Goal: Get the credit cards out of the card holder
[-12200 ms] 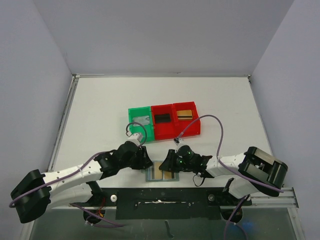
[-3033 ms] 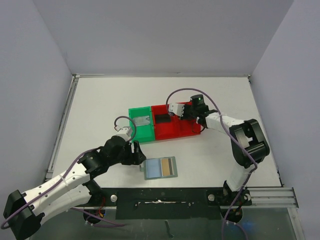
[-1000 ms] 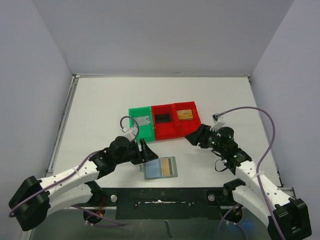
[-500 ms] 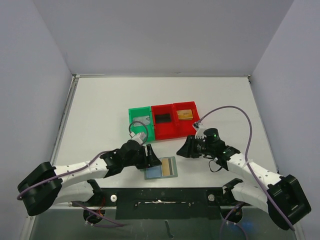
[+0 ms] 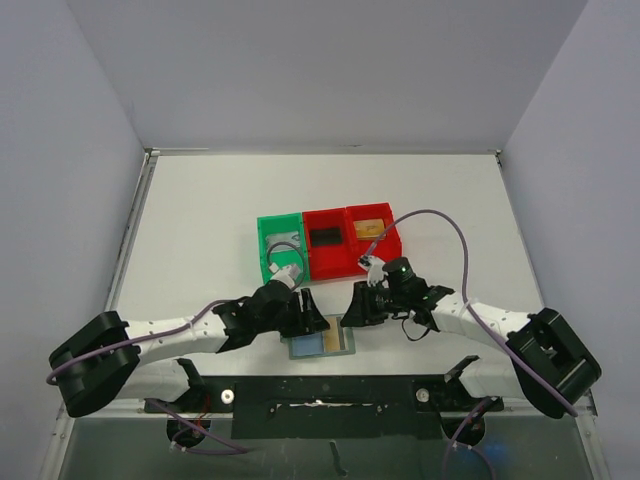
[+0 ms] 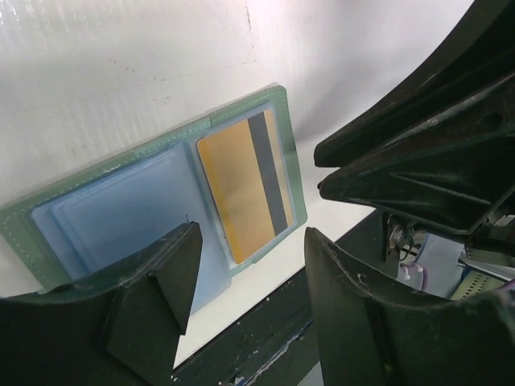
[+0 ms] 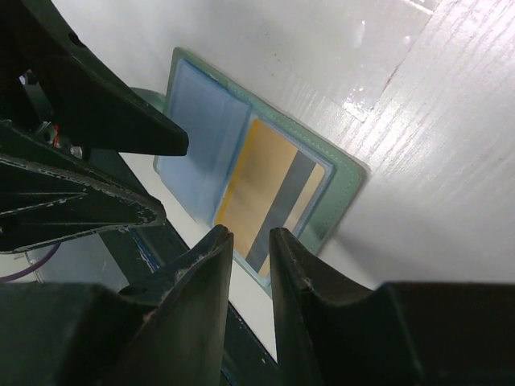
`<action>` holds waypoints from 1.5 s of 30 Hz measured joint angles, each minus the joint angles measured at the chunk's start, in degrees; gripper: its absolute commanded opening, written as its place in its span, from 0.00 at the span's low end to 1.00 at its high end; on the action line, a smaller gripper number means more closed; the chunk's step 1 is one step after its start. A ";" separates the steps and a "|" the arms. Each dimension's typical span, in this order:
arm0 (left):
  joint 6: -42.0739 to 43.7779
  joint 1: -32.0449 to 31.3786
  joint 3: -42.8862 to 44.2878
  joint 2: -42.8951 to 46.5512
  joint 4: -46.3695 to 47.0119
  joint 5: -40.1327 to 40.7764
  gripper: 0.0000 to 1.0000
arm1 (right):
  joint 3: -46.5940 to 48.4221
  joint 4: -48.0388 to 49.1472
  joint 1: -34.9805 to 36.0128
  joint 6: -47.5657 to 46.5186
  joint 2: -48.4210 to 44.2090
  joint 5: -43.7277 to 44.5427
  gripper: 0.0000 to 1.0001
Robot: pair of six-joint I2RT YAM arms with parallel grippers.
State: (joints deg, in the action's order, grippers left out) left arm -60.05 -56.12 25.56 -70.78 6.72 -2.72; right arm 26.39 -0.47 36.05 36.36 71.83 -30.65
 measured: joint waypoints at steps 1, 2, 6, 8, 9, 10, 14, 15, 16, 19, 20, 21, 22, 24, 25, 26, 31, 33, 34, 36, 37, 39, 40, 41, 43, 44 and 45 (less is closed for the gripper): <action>-0.07 -0.02 0.11 -0.57 0.17 0.00 0.51 | 0.13 0.00 0.13 -0.20 0.50 -0.13 0.26; -0.24 -0.02 0.24 -1.25 0.50 -0.04 0.50 | 0.15 0.00 0.22 -0.42 0.96 -0.20 0.26; -0.35 -0.07 0.76 -4.39 2.62 -0.63 0.46 | 0.15 0.24 0.39 -1.25 2.97 -0.50 0.25; -0.24 -0.17 1.14 -5.84 3.17 -0.96 0.43 | 0.15 0.59 0.39 -1.66 4.44 -0.74 0.24; -0.20 -0.24 1.40 -6.54 3.30 -1.09 0.41 | 0.15 0.63 0.39 -1.75 5.38 -0.79 0.23; -0.13 -0.35 1.62 -7.15 3.52 -1.16 0.40 | 0.15 0.83 0.39 -1.90 6.45 -1.03 0.22; 0.42 -0.76 2.62 -9.18 2.67 -0.74 0.38 | 0.96 1.18 0.26 -1.95 10.19 -2.58 0.20; 0.52 -0.81 2.86 -9.53 2.32 -0.48 0.38 | 1.36 1.11 0.33 -2.03 10.73 -2.71 0.19; 0.57 -0.85 2.91 -9.66 2.10 -0.24 0.37 | 1.73 1.03 0.33 -2.08 11.28 -2.97 0.19; 0.48 -0.85 2.86 -9.66 1.95 0.57 0.36 | 2.23 1.03 0.31 -2.10 12.13 -3.58 0.18; 0.33 -0.85 2.80 -9.66 2.01 0.85 0.36 | 2.25 1.05 0.31 -2.14 12.24 -3.63 0.17; 0.20 -0.85 2.62 -9.66 2.12 1.05 0.36 | 2.29 1.05 0.31 -2.23 12.39 -3.69 0.17; -0.04 -0.85 2.36 -9.66 2.38 1.27 0.36 | 2.43 1.01 0.26 -2.36 12.59 -3.87 0.16; -0.76 -0.85 1.84 -9.64 2.95 1.51 0.36 | 2.58 1.20 0.26 -2.47 13.09 -4.24 0.16; -0.98 -0.85 1.64 -9.62 3.21 1.62 0.36 | 2.64 1.29 0.26 -2.51 13.33 -4.46 0.16; -1.36 -0.85 1.27 -9.57 3.72 1.81 0.36 | 2.67 1.53 0.26 -2.51 13.57 -4.72 0.16; -3.21 -0.85 -0.52 -9.22 6.36 2.29 0.31 | 3.15 1.90 -0.09 -2.75 14.80 -6.08 0.15; -4.35 -0.83 -2.23 -8.98 8.94 2.47 0.29 | 3.19 1.97 -0.26 -2.84 15.10 -6.49 0.14; -4.98 -0.81 -3.15 -8.85 10.40 2.54 0.28 | 3.19 2.03 -0.39 -2.86 15.15 -6.71 0.14; -6.12 -0.81 -4.70 -8.81 13.11 2.71 0.27 | 3.19 2.10 -0.44 -2.97 15.23 -6.86 0.13; -6.78 -0.79 -5.33 -8.81 14.21 2.75 0.26 | 3.19 2.10 -0.44 -2.99 15.28 -6.86 0.12; -7.56 -0.79 -6.10 -8.81 15.65 2.89 0.25 | 3.19 2.12 -0.46 -3.06 15.28 -6.84 0.09; -8.04 -0.79 -6.34 -8.81 16.15 2.91 0.24 | 3.19 2.12 -0.46 -3.13 15.28 -6.84 0.08; -8.39 -0.79 -6.56 -8.81 16.52 2.93 0.23 | 3.19 2.12 -0.46 -3.19 15.30 -6.82 0.07; -9.09 -0.79 -7.19 -8.81 17.55 2.95 0.22 | 3.19 2.12 -0.48 -3.30 15.45 -6.78 0.06; -9.68 -0.79 -7.74 -8.81 18.34 2.97 0.21 | 3.19 2.23 -0.48 -3.34 15.58 -6.88 0.06; -10.14 -0.79 -8.39 -8.81 19.43 3.02 0.20 | 3.19 2.38 -0.48 -3.34 15.74 -7.08 0.06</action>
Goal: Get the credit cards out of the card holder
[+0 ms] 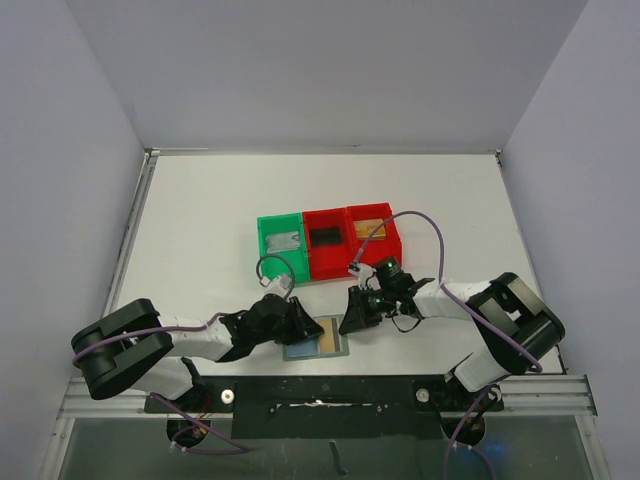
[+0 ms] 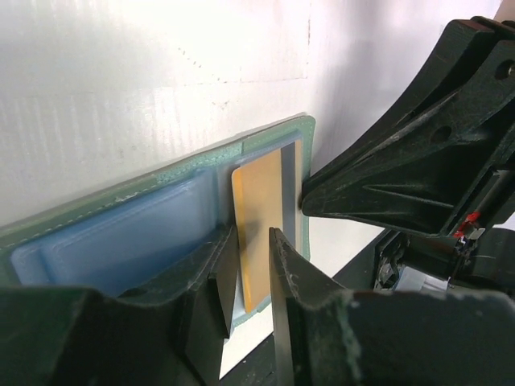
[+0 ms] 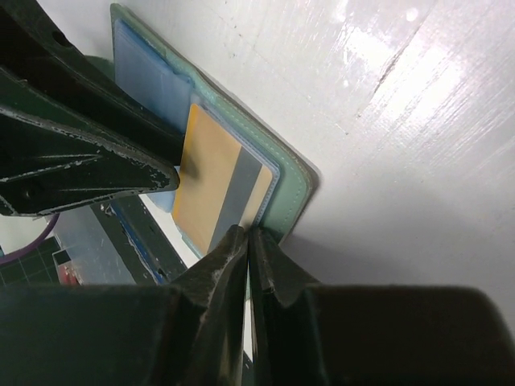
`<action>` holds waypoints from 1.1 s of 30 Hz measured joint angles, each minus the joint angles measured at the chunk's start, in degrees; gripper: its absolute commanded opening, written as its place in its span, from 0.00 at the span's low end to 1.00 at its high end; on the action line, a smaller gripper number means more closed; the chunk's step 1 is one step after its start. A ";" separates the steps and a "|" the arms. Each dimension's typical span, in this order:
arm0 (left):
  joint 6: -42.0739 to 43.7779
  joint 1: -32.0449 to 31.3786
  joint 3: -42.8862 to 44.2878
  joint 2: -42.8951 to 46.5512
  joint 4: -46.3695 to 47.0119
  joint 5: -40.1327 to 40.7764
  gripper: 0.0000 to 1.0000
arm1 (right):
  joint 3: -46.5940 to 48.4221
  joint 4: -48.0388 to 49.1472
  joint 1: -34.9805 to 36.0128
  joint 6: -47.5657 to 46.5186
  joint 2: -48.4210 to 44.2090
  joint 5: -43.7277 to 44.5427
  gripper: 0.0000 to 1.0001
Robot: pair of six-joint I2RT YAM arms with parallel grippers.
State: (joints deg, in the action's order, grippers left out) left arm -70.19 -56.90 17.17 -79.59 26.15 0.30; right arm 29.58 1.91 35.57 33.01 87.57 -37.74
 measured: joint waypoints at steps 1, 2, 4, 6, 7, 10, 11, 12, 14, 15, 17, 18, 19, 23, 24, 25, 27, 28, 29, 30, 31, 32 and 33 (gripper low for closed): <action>-0.44 0.00 -0.61 0.00 1.03 -0.02 0.19 | 0.00 0.20 -0.02 0.00 0.13 -0.22 0.05; -0.92 0.00 -1.20 0.02 1.92 -0.04 0.18 | 0.00 0.35 -0.02 0.00 0.24 -0.33 0.05; -1.49 0.02 -1.88 0.00 3.17 -0.11 0.14 | 0.00 0.59 -0.02 0.00 0.42 -0.63 0.05; -1.73 0.02 -2.10 0.00 3.54 -0.13 0.10 | 0.00 0.63 -0.02 -0.02 0.48 -0.74 0.05; -1.84 0.02 -2.19 0.00 3.65 -0.15 0.08 | 0.02 0.63 -0.02 -0.02 0.50 -0.76 0.05; -2.45 0.00 -2.27 0.07 4.37 -0.81 0.01 | 0.09 0.96 -0.02 0.02 0.90 -1.09 0.04; -2.67 0.02 -2.34 0.13 4.52 -0.81 0.00 | 0.13 0.96 -0.07 0.02 0.96 -1.20 0.04; -2.82 0.00 -2.36 0.33 4.52 -0.83 0.00 | 0.17 0.90 -0.07 0.00 0.96 -1.20 0.04; -2.99 0.00 -2.36 1.22 4.55 -0.98 0.00 | 0.24 0.74 -0.07 0.00 0.96 -1.18 0.04; -3.04 0.00 -2.36 1.73 4.52 -1.01 0.00 | 0.28 0.68 -0.07 0.02 0.96 -1.16 0.03; -3.08 0.00 -2.38 2.82 4.42 -0.98 0.00 | 0.33 0.59 -0.07 0.02 0.96 -1.11 0.02; -3.08 0.00 -2.38 3.37 4.13 -0.94 0.00 | 0.33 0.55 -0.07 0.02 0.96 -1.11 0.02; -3.08 0.00 -2.38 3.93 3.69 -0.90 0.00 | 0.39 0.44 -0.07 0.02 1.01 -1.09 0.01; -2.93 0.00 -2.51 6.21 1.36 -0.31 0.00 | 1.05 -0.48 -0.07 0.02 1.42 -1.11 0.01; -2.86 0.00 -2.58 6.67 0.87 -0.22 0.00 | 1.11 -0.59 -0.07 0.04 1.51 -1.14 0.01; -2.84 0.00 -2.73 7.21 0.15 -0.07 0.00 | 1.18 -0.70 -0.07 0.04 1.57 -1.16 0.01; -2.69 0.02 -2.80 8.07 -1.09 0.13 0.00 | 1.42 -0.70 0.00 0.09 1.88 -1.27 0.01; -2.64 0.02 -2.84 8.46 -1.57 0.26 0.00 | 1.57 -0.72 0.02 0.13 2.08 -1.40 0.01; -2.62 0.02 -3.02 8.87 -1.77 0.37 0.00 | 1.66 -0.74 0.04 0.20 2.16 -1.44 0.01; -2.62 0.07 -3.23 9.31 -2.05 0.52 0.00 | 1.70 -0.76 0.04 0.20 2.19 -1.46 0.01; -2.60 0.11 -3.54 9.70 -2.25 0.59 0.00 | 1.70 -0.81 0.04 0.20 2.19 -1.44 0.02; -2.62 0.26 -3.85 9.99 -2.47 0.63 0.00 | 1.75 -0.92 0.04 0.22 2.16 -1.44 0.02; -2.62 0.39 -4.13 10.10 -2.58 0.70 0.00 | 1.88 -1.14 0.07 0.22 2.16 -1.36 0.03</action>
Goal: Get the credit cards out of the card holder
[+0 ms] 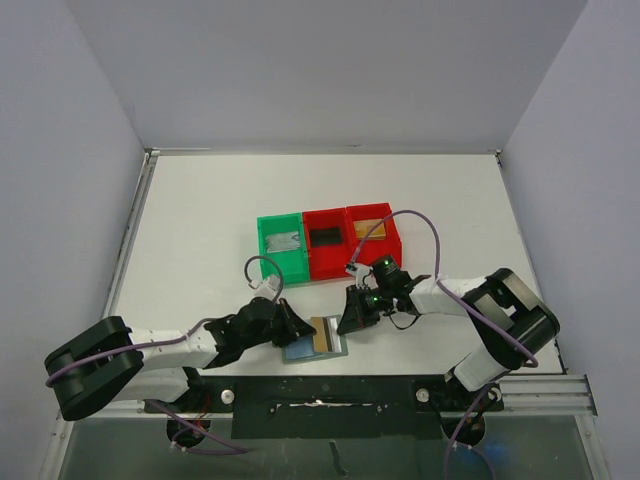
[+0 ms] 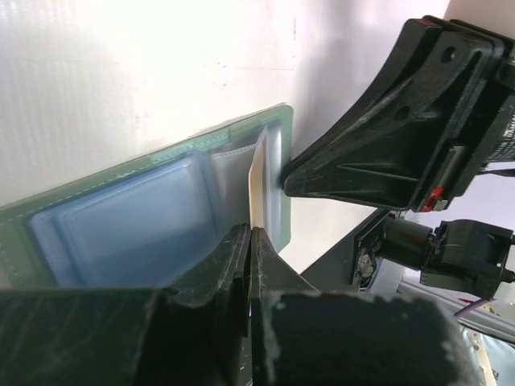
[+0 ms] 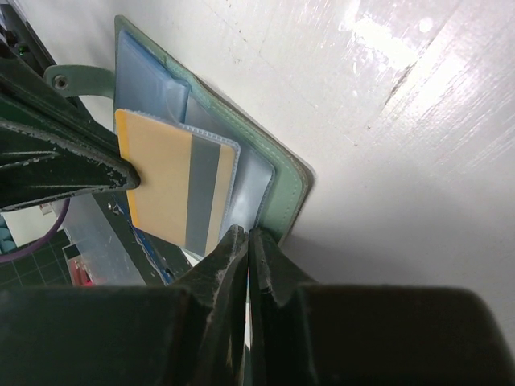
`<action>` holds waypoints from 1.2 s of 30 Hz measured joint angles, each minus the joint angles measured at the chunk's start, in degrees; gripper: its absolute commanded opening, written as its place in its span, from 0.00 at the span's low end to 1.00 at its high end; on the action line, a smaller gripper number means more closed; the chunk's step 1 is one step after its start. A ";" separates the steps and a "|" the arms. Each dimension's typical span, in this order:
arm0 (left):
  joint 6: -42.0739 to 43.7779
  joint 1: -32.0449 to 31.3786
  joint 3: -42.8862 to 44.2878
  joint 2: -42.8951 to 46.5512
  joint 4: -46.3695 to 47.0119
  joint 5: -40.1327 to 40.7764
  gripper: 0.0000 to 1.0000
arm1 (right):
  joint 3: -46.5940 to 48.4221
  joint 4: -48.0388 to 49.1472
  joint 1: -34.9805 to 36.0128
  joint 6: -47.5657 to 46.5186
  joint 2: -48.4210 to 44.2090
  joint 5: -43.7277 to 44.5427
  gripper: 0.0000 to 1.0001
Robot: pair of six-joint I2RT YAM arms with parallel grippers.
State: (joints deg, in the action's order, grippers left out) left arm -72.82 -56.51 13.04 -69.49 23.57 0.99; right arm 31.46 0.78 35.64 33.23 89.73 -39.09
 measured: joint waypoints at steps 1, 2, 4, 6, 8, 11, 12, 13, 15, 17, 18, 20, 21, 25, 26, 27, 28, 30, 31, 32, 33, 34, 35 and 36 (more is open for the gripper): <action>0.00 0.09 -0.26 0.00 -0.07 0.04 0.00 | 0.13 -0.31 0.09 0.00 -0.11 0.17 0.04; 0.00 0.17 -0.46 0.00 -0.11 0.02 0.00 | 0.24 -0.61 0.22 0.00 -0.24 0.46 0.05; -0.02 0.35 -0.59 -0.04 -0.09 0.00 0.00 | 0.46 -1.53 0.83 0.02 -1.09 1.73 0.08; 0.00 0.37 -0.59 -0.26 0.17 -0.09 0.00 | 0.59 -2.51 1.81 0.00 -2.64 4.11 0.12; 0.00 0.37 -0.59 -0.74 0.22 -0.20 0.00 | 1.05 -3.26 2.95 0.11 -4.44 5.77 0.17; -0.02 0.39 -0.59 -1.09 0.24 -0.28 0.01 | 2.91 -3.26 4.98 0.24 -6.43 7.23 0.19; 0.00 0.42 -0.59 -1.11 0.26 -0.28 0.01 | 3.72 -2.91 5.77 0.22 -6.58 7.30 0.19; 0.00 0.44 -0.59 -1.11 0.28 -0.28 0.02 | 4.50 -2.38 6.51 0.24 -6.54 7.41 0.19; 0.00 0.44 -0.59 -1.09 0.28 -0.31 0.02 | 5.81 -1.62 7.43 0.24 -5.75 7.41 0.18; 0.00 0.44 -0.59 -1.11 0.26 -0.33 0.04 | 7.08 -1.49 8.11 0.17 -3.54 7.45 0.17; 0.00 0.44 -0.59 -1.09 0.26 -0.35 0.04 | 7.41 -1.53 8.13 0.15 -2.34 7.58 0.17; 0.02 0.44 -0.59 -1.09 0.24 -0.35 0.07 | 7.41 -2.05 8.13 0.02 -0.15 8.07 0.17; 0.04 0.44 -0.59 -1.09 0.22 -0.35 0.08 | 7.28 -2.82 8.11 -0.02 0.74 8.31 0.17; 0.17 0.63 -1.14 -1.01 0.09 -0.37 0.11 | 7.08 -4.39 7.78 -0.20 1.11 8.92 0.17; 0.17 0.68 -1.29 -1.01 0.09 -0.37 0.11 | 7.06 -4.39 7.78 -0.26 1.11 8.96 0.17; 0.20 0.74 -1.40 -1.01 0.11 -0.37 0.11 | 7.06 -4.39 7.80 -0.37 1.14 8.96 0.16; 0.20 0.74 -1.49 -0.96 0.15 -0.37 0.11 | 7.06 -4.37 7.80 -0.44 1.25 8.92 0.16; 0.22 0.74 -1.53 -0.87 0.15 -0.39 0.10 | 7.06 -4.22 7.69 -0.46 1.57 8.66 0.16; 0.24 0.74 -1.53 -0.85 0.15 -0.42 0.10 | 7.10 -4.11 7.54 -0.46 1.75 8.39 0.15; 0.26 0.74 -1.53 -0.79 0.15 -0.42 0.10 | 7.10 -4.07 7.45 -0.44 1.88 8.17 0.15; 0.33 0.74 -1.53 -0.68 0.13 -0.42 0.12 | 7.10 -4.04 7.41 -0.44 1.92 8.07 0.15; 0.37 0.74 -1.53 -0.52 0.09 -0.42 0.15 | 7.10 -4.02 7.41 -0.46 1.95 8.04 0.14; 0.42 0.74 -1.53 -0.26 0.00 -0.42 0.17 | 7.10 -4.00 7.39 -0.46 1.97 8.02 0.14; 0.46 0.74 -1.53 0.04 -0.09 -0.42 0.18 | 7.10 -4.00 7.32 -0.46 1.97 8.00 0.14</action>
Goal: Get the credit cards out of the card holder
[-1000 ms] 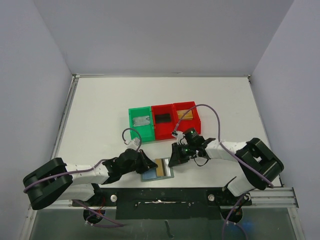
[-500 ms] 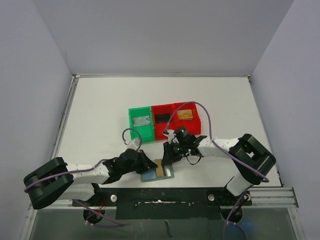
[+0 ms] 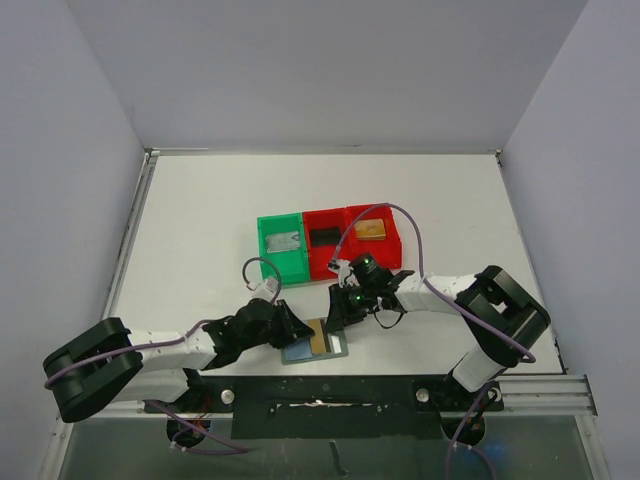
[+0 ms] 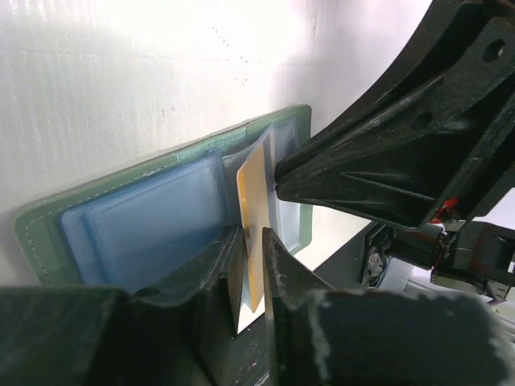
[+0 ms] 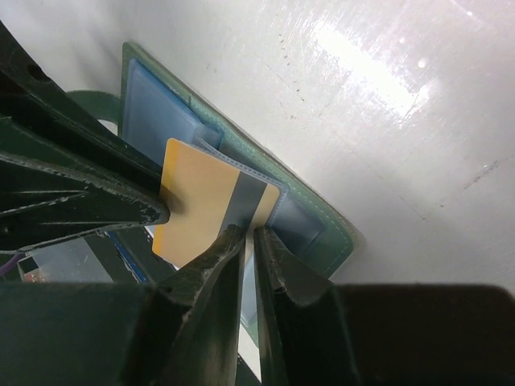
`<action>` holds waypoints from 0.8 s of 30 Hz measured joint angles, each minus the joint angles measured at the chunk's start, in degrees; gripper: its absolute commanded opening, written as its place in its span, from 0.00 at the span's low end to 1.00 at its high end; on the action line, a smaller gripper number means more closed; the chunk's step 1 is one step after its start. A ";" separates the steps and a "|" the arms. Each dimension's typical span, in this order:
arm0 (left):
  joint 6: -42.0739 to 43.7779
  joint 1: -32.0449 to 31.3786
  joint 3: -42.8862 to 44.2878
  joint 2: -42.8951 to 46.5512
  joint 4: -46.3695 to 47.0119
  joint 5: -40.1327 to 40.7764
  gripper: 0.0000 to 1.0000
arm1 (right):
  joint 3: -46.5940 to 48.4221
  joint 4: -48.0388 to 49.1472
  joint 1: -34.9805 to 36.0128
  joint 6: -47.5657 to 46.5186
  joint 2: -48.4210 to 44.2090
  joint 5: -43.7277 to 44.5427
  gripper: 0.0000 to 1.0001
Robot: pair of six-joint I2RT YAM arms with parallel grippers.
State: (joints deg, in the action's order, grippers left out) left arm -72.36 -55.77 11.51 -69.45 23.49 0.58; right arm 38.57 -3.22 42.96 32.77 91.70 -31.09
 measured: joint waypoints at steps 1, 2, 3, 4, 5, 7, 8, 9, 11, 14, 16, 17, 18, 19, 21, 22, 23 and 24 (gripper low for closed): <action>0.00 0.00 -0.02 0.26 -0.09 0.02 0.19 | 0.00 -0.02 -0.09 0.00 0.02 -0.02 0.14; 0.00 0.00 -0.02 0.66 -0.20 0.04 0.21 | 0.00 -0.02 -0.17 0.00 0.02 -0.07 0.14; 0.00 0.00 -0.13 1.05 -0.20 0.04 0.21 | 0.00 0.00 -0.20 0.00 0.02 -0.07 0.14; 0.00 0.00 -0.26 1.44 -0.20 0.04 0.21 | 0.00 0.00 -0.24 0.00 0.04 -0.09 0.14; 0.00 0.00 -0.37 1.70 -0.20 0.04 0.21 | 0.00 0.00 -0.24 0.00 0.04 -0.09 0.14; 0.09 0.00 -0.55 1.90 -0.15 0.02 0.16 | -0.02 0.00 -0.31 0.00 0.04 -0.11 0.14; 0.15 0.00 -0.57 1.90 -0.15 0.00 0.13 | -0.02 0.00 -0.44 0.00 0.07 -0.15 0.14; 0.20 0.00 -0.57 1.88 -0.13 -0.02 0.09 | -0.02 0.02 -0.57 0.00 0.09 -0.20 0.14; 0.50 0.02 -0.57 1.57 0.28 -0.24 0.05 | -0.02 0.04 -0.57 0.00 0.20 -0.37 0.13; 0.46 0.02 -0.94 0.87 1.20 -0.48 0.03 | -0.02 0.07 -0.61 0.02 0.24 -0.59 0.13; 0.00 0.02 -1.62 0.85 2.10 -0.48 0.00 | -0.02 0.07 -0.63 0.02 0.24 -0.59 0.13; -0.15 0.02 -1.84 0.87 2.38 -0.48 0.00 | -0.04 0.07 -0.70 0.00 0.24 -0.59 0.13; -0.50 0.02 -2.16 0.98 2.82 -0.46 0.00 | -0.07 0.09 -0.87 0.00 0.24 -0.57 0.13; -0.66 0.02 -2.54 1.29 3.08 -0.46 0.00 | -0.07 0.09 -0.94 0.00 0.26 -0.61 0.12; -0.85 0.07 -3.28 2.51 3.17 -0.39 0.00 | -0.07 0.15 -1.03 0.02 0.50 -0.85 0.12; -0.94 0.07 -3.56 3.23 3.06 -0.35 0.00 | -0.07 0.20 -1.14 0.04 0.68 -1.20 0.12; -0.96 0.11 -3.72 3.93 2.80 -0.33 0.00 | -0.07 0.26 -1.33 0.09 0.81 -1.57 0.12; -0.94 0.13 -3.76 4.44 2.49 -0.28 0.00 | -0.07 0.31 -1.38 0.11 0.87 -1.77 0.12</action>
State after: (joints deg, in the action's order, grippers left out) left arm -73.30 -55.64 7.75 -65.01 25.98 0.30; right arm 38.50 -2.92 41.58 32.88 92.58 -32.86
